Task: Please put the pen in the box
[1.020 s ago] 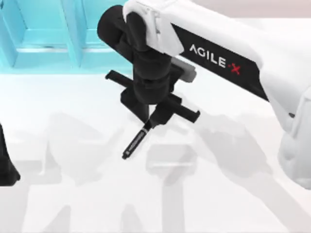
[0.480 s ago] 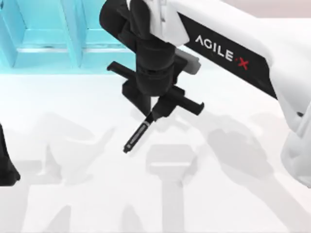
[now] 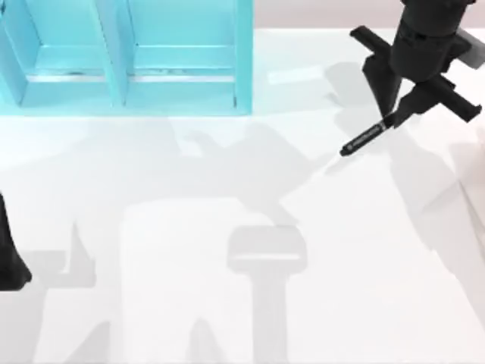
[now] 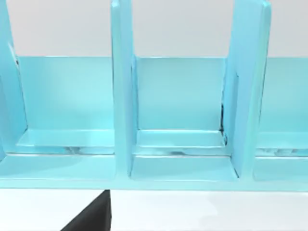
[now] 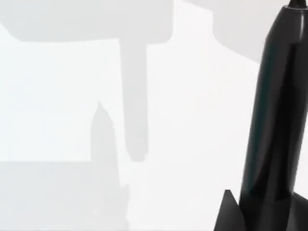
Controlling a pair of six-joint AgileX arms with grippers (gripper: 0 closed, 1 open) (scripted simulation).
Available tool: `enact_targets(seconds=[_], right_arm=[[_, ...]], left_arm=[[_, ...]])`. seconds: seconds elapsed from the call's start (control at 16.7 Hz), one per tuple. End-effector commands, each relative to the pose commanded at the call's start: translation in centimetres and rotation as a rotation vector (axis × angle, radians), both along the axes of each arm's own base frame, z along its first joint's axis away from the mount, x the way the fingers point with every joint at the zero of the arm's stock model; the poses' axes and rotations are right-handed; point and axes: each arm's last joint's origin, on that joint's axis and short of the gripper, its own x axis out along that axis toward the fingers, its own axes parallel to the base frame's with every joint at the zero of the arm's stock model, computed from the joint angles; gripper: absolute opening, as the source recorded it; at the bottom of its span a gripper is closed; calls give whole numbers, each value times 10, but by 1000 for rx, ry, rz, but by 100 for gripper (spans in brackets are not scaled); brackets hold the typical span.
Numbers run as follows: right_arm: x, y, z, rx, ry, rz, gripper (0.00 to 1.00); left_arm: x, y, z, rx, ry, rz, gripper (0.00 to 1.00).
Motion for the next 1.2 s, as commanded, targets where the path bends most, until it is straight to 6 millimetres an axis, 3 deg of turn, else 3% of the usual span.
enact_targets(seconds=[0.12,0.3,0.42,0.54,0.66,0.78,1.2], right_arm=[[7,-92,1,-1,17,-154,0],[-19,-223,3,5,32,-380,0],[-52,-287,5,13,29,-500,0],[-86,-329,9,22,16,-585,0],[-112,-353,12,28,0,-637,0],[-127,-364,13,32,-11,-662,0],[-126,-362,11,35,-10,-663,0]], left_arm=[[0,0,0,0,0,0,100],[0,0,0,0,0,0,100],[0,0,0,0,0,0,100],[0,0,0,0,0,0,100],[0,0,0,0,0,0,100],[0,0,0,0,0,0,100],[0,0,0,0,0,0,100]])
